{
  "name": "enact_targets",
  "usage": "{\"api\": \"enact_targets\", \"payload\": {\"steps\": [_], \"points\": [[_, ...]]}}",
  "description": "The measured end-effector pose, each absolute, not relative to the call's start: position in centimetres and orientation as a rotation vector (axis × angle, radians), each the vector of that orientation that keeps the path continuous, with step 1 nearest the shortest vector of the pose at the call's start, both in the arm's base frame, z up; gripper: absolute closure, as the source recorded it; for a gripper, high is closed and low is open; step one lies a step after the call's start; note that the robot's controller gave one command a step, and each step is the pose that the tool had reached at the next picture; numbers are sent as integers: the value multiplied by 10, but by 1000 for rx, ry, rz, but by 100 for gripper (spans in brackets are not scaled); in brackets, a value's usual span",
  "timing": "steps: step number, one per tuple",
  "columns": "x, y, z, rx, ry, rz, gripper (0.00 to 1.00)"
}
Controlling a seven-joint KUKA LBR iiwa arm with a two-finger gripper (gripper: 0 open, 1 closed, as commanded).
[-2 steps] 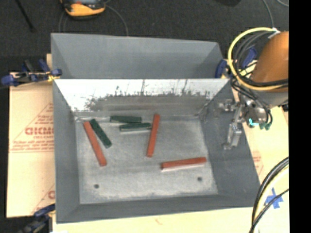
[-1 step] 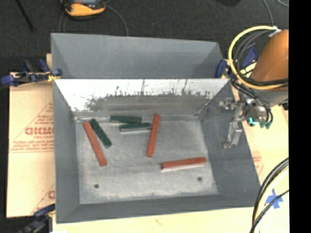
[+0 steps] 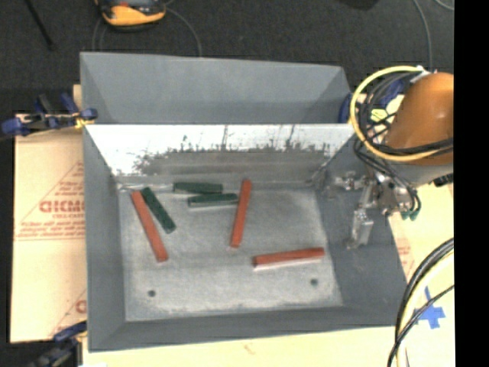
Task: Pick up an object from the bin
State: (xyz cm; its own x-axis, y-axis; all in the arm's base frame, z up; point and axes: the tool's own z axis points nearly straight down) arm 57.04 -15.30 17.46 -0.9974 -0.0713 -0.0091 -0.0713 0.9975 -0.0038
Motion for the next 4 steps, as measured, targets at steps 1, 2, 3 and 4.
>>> {"api": "enact_targets", "payload": {"steps": [1,2,3,4], "points": [[543,-114,121,-442,3106,-4,0],[582,-145,83,-554,3088,-5,100],[582,-145,83,-555,3088,-5,100],[602,-142,154,-571,3088,-2,100]]}}
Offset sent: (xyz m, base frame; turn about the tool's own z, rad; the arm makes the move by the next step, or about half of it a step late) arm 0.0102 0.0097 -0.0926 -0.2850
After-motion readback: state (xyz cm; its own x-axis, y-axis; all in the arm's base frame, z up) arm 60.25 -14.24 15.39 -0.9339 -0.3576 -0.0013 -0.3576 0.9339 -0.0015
